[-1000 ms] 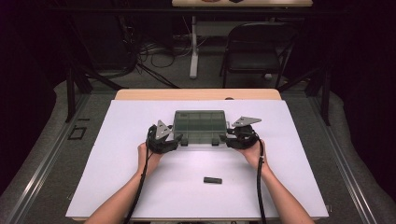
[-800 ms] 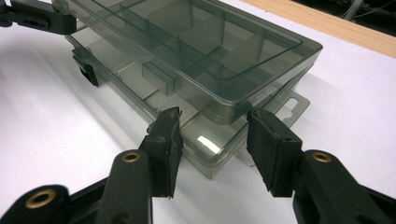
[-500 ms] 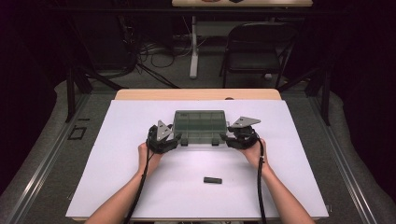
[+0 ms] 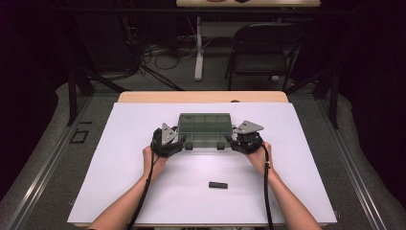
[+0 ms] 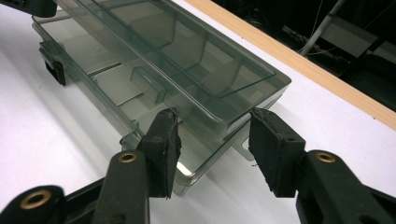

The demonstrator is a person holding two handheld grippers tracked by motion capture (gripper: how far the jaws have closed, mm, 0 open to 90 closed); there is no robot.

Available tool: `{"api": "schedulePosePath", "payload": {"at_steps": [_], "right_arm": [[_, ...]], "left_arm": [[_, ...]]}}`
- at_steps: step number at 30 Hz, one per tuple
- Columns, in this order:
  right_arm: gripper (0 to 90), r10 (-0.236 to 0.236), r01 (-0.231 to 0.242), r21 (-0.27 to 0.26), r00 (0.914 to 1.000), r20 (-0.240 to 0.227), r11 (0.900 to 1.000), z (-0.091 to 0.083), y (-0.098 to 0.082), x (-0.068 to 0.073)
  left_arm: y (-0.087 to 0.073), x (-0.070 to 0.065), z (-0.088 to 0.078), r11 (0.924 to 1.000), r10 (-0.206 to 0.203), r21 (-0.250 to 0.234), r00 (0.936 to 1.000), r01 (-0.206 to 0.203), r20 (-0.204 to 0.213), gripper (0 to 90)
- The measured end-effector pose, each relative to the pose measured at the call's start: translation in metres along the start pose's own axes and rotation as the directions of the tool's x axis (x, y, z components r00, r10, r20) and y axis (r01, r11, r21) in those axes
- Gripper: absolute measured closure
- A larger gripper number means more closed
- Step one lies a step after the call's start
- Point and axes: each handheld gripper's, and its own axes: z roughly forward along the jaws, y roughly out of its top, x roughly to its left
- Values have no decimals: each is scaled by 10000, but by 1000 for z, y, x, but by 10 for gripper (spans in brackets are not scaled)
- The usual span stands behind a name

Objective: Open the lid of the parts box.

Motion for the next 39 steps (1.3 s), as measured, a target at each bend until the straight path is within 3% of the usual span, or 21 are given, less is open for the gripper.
{"api": "schedulePosePath", "payload": {"at_steps": [6,11,19,39], "right_arm": [[565,0,-1,40,9999,110,10000,0,1,-1],[572,21,-22,31,9993,386,10000,-1,6,-1],[577,-81,94,-199,9979,646,9998,1,15,-3],[653,12,11,-263,9963,857,9997,3,38,-17]], "left_arm": [[6,4,-2,9999,-120,-53,9999,120,-10,509],[9,6,-4,9999,81,113,10000,-81,-9,533],[14,12,-4,10000,40,6,9999,-41,96,567],[42,37,-2,10000,70,19,9988,-71,495,645]]}}
